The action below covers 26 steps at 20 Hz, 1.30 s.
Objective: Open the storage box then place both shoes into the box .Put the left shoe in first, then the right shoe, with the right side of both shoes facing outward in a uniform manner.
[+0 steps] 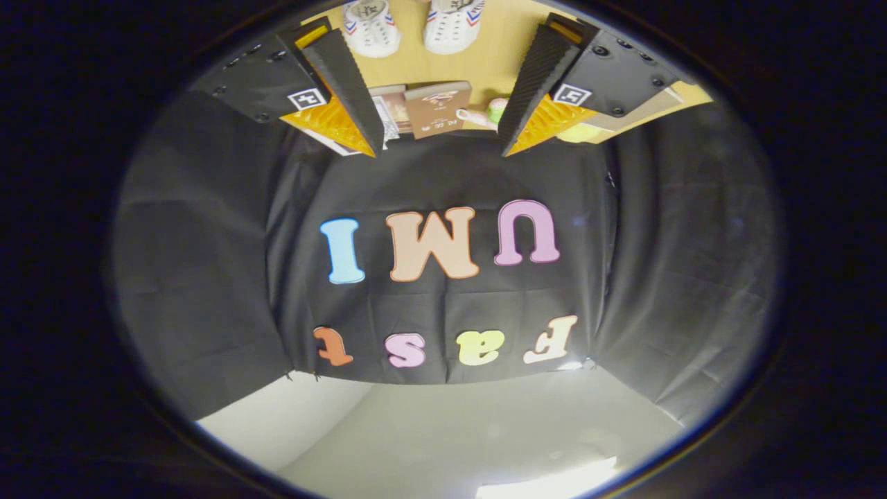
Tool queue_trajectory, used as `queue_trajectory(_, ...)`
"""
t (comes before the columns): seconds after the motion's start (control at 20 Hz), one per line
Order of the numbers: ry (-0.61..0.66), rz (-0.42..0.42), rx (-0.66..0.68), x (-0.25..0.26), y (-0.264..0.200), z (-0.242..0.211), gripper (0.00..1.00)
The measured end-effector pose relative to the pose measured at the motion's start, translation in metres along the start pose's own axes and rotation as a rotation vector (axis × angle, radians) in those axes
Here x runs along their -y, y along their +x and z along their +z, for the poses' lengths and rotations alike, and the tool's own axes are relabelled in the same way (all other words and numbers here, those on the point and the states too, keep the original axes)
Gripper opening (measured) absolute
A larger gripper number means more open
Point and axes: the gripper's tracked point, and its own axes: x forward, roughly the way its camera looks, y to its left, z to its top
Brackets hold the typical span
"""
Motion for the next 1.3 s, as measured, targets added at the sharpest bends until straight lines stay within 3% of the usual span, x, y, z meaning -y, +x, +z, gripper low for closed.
queue_trajectory(0.5,0.444,0.180,-0.244,-0.023,0.002,-0.057,1.00)
queue_trajectory(0.7,0.575,0.208,-0.327,-0.029,0.004,-0.081,1.00)
queue_trajectory(1.3,1.017,0.384,-0.649,-0.104,-0.008,-0.160,1.00)
